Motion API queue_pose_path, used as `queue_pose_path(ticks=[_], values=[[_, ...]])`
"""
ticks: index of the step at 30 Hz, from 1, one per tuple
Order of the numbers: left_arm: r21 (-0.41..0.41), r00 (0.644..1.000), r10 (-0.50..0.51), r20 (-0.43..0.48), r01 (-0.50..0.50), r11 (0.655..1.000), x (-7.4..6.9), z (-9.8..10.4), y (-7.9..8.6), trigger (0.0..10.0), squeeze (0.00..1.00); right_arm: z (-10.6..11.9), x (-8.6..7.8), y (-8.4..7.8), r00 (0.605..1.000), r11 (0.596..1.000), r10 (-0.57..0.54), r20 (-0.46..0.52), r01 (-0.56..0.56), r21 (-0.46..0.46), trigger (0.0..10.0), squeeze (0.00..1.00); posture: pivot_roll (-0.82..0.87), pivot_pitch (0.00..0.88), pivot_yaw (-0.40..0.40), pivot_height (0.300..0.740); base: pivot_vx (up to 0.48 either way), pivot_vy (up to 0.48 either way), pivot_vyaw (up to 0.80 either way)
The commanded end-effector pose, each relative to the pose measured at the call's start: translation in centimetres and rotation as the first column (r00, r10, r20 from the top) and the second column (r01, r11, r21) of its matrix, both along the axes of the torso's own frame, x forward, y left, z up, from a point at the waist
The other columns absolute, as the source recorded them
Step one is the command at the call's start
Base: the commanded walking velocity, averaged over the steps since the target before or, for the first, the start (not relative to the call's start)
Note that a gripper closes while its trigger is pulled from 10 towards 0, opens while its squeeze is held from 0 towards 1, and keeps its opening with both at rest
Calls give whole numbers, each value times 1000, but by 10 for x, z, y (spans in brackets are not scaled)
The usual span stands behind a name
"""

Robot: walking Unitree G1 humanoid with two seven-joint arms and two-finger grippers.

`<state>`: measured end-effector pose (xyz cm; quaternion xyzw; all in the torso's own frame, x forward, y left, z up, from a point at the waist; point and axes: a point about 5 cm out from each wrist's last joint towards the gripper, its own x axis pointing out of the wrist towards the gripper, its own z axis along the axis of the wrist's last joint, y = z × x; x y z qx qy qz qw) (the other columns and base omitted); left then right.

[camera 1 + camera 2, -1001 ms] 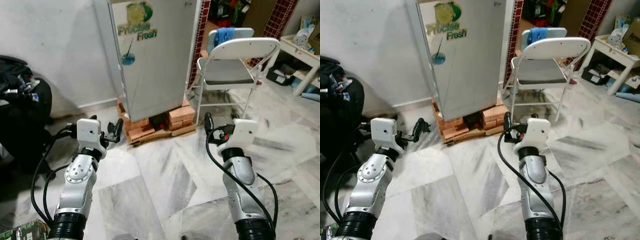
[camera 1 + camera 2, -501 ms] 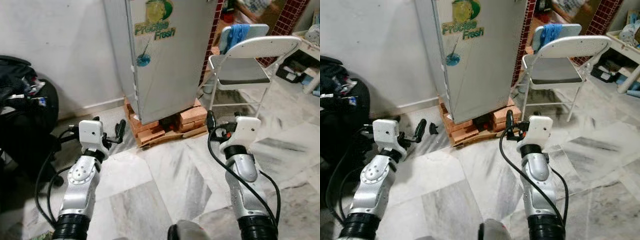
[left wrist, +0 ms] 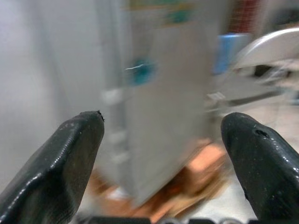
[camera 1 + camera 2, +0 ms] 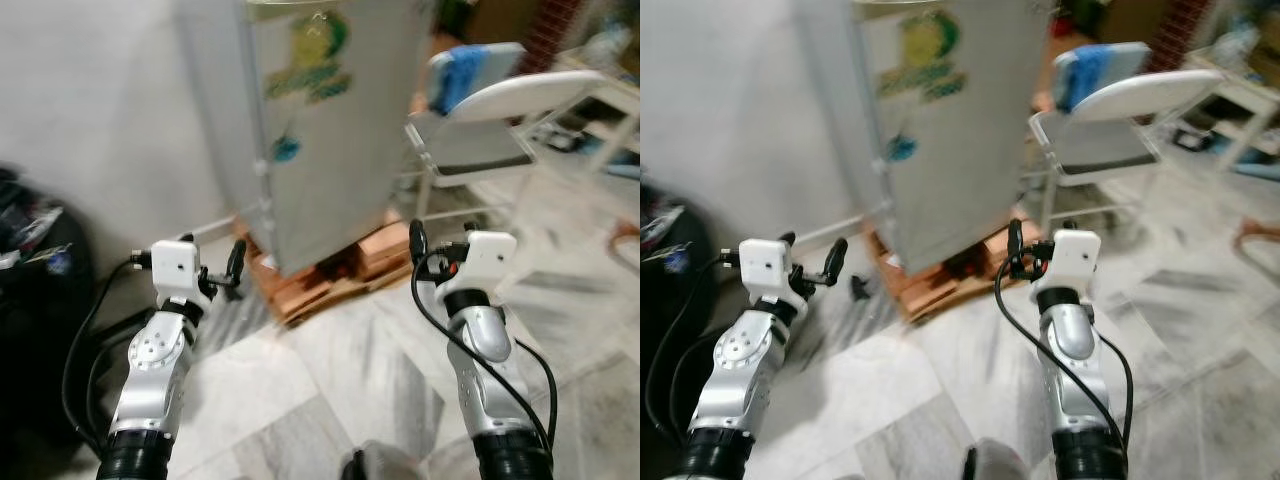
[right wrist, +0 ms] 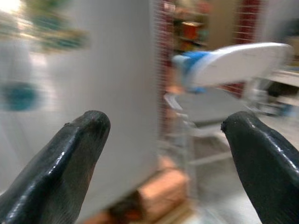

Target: Restocking fridge

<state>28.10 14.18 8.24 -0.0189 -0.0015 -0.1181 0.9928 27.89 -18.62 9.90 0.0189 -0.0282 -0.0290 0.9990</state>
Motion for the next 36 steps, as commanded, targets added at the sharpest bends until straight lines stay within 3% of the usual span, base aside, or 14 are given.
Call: queue_pose_path(ticks=[1,13,20,25,31,36], values=[[27,999,36,7,-36,999,-1,2,14,10000,0,8,3,12,999,999,36,35,-36,14,10000,0,-69,3,20,740,382,292,-800],[10,998,63,-3,-63,998,0,1,15,10000,0,8,5,11,998,999,42,36,-42,9,10000,0,-66,6,16,740,351,322,-800],[10,997,75,-15,-75,997,-3,-1,17,10000,0,7,5,11,999,999,41,31,-42,8,10000,0,-63,7,14,740,0,448,-130],[32,993,110,-51,-109,994,-14,-11,27,10000,0,4,-4,1,1000,999,21,17,-20,-34,10000,0,-63,6,16,740,0,478,0],[79,986,134,-102,-126,989,-41,-26,43,10000,0,-8,-24,-19,999,997,-5,-41,2,-76,10000,0,-54,11,5,740,0,480,0],[87,982,151,-117,-141,986,-45,-28,49,10000,0,-14,-27,-22,997,998,-19,-77,14,-69,10000,0,-45,16,1,740,0,480,0]])
